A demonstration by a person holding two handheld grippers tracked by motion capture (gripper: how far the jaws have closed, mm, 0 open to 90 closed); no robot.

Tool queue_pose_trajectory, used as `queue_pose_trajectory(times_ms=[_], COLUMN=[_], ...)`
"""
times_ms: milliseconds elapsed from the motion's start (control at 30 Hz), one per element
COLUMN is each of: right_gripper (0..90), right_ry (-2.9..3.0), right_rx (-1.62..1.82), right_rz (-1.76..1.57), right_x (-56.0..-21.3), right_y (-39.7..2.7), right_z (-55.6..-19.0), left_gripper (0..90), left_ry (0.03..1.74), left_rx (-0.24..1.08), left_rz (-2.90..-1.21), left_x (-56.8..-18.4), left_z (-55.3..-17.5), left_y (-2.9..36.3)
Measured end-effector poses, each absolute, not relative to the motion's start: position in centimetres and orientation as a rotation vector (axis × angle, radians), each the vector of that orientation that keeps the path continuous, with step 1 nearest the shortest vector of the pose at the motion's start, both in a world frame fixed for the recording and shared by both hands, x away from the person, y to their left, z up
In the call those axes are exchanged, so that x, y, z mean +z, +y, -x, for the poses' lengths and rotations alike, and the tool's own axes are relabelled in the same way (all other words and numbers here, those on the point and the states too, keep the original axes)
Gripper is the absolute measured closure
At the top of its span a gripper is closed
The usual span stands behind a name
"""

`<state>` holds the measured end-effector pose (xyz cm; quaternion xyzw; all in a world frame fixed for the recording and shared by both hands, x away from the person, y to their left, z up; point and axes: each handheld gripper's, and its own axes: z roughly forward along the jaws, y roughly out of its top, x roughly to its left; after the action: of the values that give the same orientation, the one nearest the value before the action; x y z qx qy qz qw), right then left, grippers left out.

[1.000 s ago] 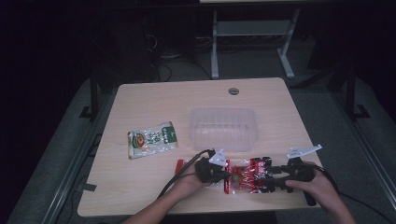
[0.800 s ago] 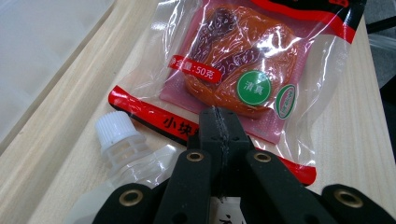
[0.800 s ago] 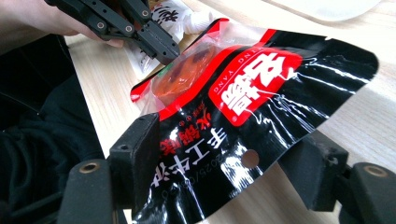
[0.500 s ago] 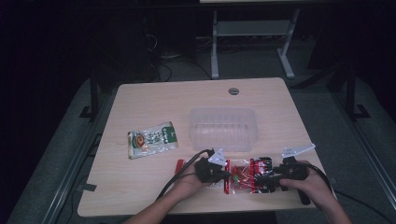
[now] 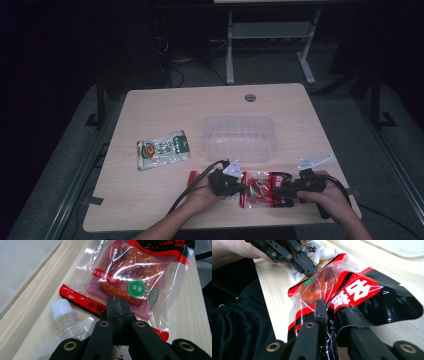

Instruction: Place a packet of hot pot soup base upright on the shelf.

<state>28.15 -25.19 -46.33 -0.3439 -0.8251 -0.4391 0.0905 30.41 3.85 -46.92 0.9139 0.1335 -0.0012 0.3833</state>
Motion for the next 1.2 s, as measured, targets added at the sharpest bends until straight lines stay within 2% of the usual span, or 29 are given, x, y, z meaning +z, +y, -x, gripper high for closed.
queue_pose_trajectory(times_ms=[267,633,667,800,900,933,1000,1200], right_gripper=[89.4,90.0,90.0,90.0,90.0,90.0,90.0,90.0], right_ry=[-2.458,-2.380,-2.377,-2.334,-2.305,-2.293,-2.289,-2.269], right_rx=[-1.259,-1.302,-1.312,-1.378,-1.411,-1.433,-1.437,-1.478], right_rz=[1.034,1.034,1.030,1.011,1.007,1.000,0.995,0.985], right_x=[-46.3,-45.6,-45.5,-45.0,-44.5,-44.3,-44.3,-43.6], right_y=[-25.1,-25.4,-25.5,-26.1,-26.4,-26.6,-26.7,-27.2], right_z=[-28.4,-28.3,-28.3,-28.2,-28.0,-27.9,-27.9,-27.7], left_gripper=[90.0,88.7,85.2,81.9,76.3,69.6,67.2,47.8], left_ry=[0.335,0.316,0.323,0.310,0.305,0.306,0.309,0.317], left_rx=[0.002,-0.007,-0.019,-0.035,-0.047,-0.061,-0.079,-0.079], left_rz=[-2.331,-2.346,-2.338,-2.306,-2.304,-2.305,-2.313,-2.332], left_x=[-46.9,-46.6,-46.4,-45.5,-45.0,-44.8,-44.5,-43.6], left_z=[-30.4,-30.3,-30.2,-30.2,-30.1,-30.1,-29.9,-29.6], left_y=[3.9,3.9,4.0,4.3,4.7,4.9,5.3,7.7])
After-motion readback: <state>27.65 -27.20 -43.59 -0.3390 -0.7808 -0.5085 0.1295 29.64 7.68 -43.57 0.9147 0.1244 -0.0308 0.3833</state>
